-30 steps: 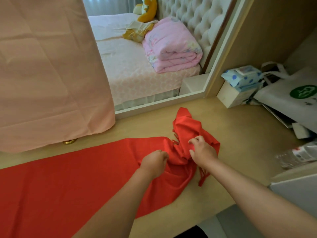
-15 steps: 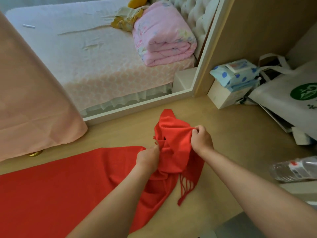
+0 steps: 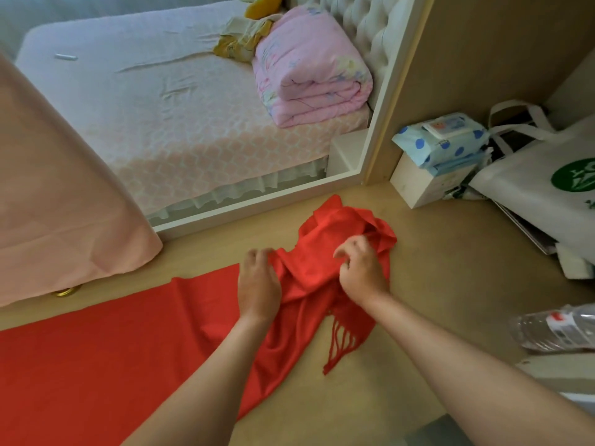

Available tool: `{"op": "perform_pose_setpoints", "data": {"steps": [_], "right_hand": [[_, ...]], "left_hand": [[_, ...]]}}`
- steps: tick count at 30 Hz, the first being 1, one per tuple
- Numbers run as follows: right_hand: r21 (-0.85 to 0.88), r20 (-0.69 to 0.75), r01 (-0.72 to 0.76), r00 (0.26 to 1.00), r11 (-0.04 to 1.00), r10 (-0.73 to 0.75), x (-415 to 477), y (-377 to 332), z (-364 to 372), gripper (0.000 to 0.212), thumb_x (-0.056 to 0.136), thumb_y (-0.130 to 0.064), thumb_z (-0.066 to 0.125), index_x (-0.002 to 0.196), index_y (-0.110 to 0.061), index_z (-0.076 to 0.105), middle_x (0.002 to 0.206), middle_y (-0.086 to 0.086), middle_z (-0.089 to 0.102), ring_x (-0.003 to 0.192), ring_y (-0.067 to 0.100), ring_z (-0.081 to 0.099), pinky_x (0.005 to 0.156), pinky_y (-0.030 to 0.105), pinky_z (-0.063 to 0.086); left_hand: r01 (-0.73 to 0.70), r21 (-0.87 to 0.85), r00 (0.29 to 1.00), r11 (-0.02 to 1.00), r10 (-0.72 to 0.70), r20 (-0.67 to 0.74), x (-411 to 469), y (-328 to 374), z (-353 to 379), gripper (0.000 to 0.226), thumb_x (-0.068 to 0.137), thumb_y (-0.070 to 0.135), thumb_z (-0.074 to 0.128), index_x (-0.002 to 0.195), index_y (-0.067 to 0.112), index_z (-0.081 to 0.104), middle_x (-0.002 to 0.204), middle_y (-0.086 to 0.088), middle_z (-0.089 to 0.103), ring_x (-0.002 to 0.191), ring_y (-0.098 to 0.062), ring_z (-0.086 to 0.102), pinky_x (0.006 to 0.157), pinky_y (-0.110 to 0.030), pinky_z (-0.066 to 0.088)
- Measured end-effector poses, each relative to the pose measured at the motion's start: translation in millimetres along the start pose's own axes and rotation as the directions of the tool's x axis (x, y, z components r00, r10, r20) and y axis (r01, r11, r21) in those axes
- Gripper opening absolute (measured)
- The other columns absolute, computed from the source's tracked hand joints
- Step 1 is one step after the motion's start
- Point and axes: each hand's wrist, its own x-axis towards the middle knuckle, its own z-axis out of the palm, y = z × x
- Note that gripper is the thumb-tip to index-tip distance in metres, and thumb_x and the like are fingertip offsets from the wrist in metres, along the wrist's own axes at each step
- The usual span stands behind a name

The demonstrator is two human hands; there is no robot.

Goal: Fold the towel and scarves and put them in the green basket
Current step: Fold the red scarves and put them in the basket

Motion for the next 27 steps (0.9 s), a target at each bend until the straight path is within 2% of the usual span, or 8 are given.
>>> {"op": "perform_pose_setpoints", "data": {"steps": [4,10,14,18,20,22,25,27], "right_hand": [[-0.193,0.395,0.076,0.919,0.978,0.007,-35,6,21,0.022,0.075,-0.006,0.053,0.085,-0.022,0.064,0.092,0.001,0.060,0.092,0.027,0.061,0.080,0.037,0.049],[-0.388,0.298,0.012,0.948,0.922,0.114,-52,33,25,0.053,0.082,-0.005,0.051,0.134,-0.017,0.048,0.131,0.012,0.044,0.114,0.033,0.049,0.089,0.044,0.046],[-0.414,0.338,0.116,0.940,0.903,0.035,-37,38,-1,0.040,0.086,-0.003,0.035,0.115,-0.020,0.057,0.099,0.006,0.057,0.094,0.030,0.056,0.073,0.042,0.049],[-0.795,0.311,0.211,0.947,0.569,0.084,-16,28,-29,0.018,0.085,-0.010,0.060,0.090,-0.024,0.072,0.092,0.001,0.067,0.095,0.028,0.059,0.080,0.037,0.047],[-0.912,0.268,0.161,0.930,0.376,0.252,-9,20,-39,0.029,0.095,-0.018,0.044,0.111,-0.026,0.067,0.113,-0.002,0.065,0.112,0.025,0.051,0.094,0.038,0.035],[-0.945,0.235,0.143,0.922,0.294,0.308,-7,13,-46,0.033,0.097,-0.022,0.040,0.117,-0.026,0.066,0.120,0.000,0.061,0.115,0.026,0.046,0.097,0.042,0.030],[-0.865,0.279,0.146,0.935,0.481,0.217,-16,6,-37,0.033,0.093,-0.015,0.041,0.111,-0.021,0.067,0.119,0.006,0.059,0.113,0.030,0.048,0.096,0.042,0.034],[-0.666,0.357,0.136,0.921,0.734,0.153,-26,6,-25,0.028,0.091,-0.011,0.043,0.106,-0.016,0.066,0.114,0.008,0.059,0.111,0.031,0.052,0.094,0.039,0.041]], "left_hand": [[-0.260,0.120,0.907,0.958,0.200,0.370,-31,-10,1,0.028,0.084,0.048,0.048,0.089,0.023,0.060,0.090,0.007,0.054,0.086,-0.019,0.056,0.067,-0.035,0.049],[-0.401,0.345,0.793,0.849,0.134,0.594,-55,-2,18,0.034,0.077,0.041,0.061,0.109,0.027,0.061,0.100,0.003,0.064,0.095,-0.022,0.062,0.078,-0.034,0.042],[-0.143,0.100,0.943,0.985,0.105,0.315,-49,2,15,0.014,0.082,0.011,0.054,0.087,0.018,0.066,0.081,0.000,0.061,0.077,-0.020,0.060,0.066,-0.035,0.046],[0.266,-0.335,0.949,0.904,-0.186,0.253,-27,20,-4,0.027,0.082,0.007,0.046,0.062,0.021,0.056,0.071,0.006,0.052,0.063,-0.004,0.047,0.062,-0.023,0.037],[0.401,-0.354,0.872,0.845,-0.234,0.430,-21,27,-13,0.021,0.072,0.020,0.046,0.060,0.012,0.060,0.060,0.003,0.053,0.051,-0.010,0.043,0.055,-0.030,0.036],[0.515,-0.168,0.638,0.841,-0.244,0.730,-25,38,-17,0.021,0.072,0.025,0.054,0.066,0.013,0.070,0.057,0.002,0.058,0.048,-0.012,0.048,0.049,-0.024,0.037],[0.388,0.053,0.338,0.920,-0.195,0.921,-38,47,-11,0.020,0.082,0.024,0.061,0.088,0.013,0.078,0.072,0.005,0.072,0.060,-0.002,0.062,0.057,-0.017,0.048],[0.128,0.080,0.490,0.989,-0.133,0.861,-46,39,1,0.026,0.082,0.027,0.056,0.096,0.019,0.077,0.095,0.005,0.075,0.086,-0.007,0.067,0.083,-0.024,0.054]]}}
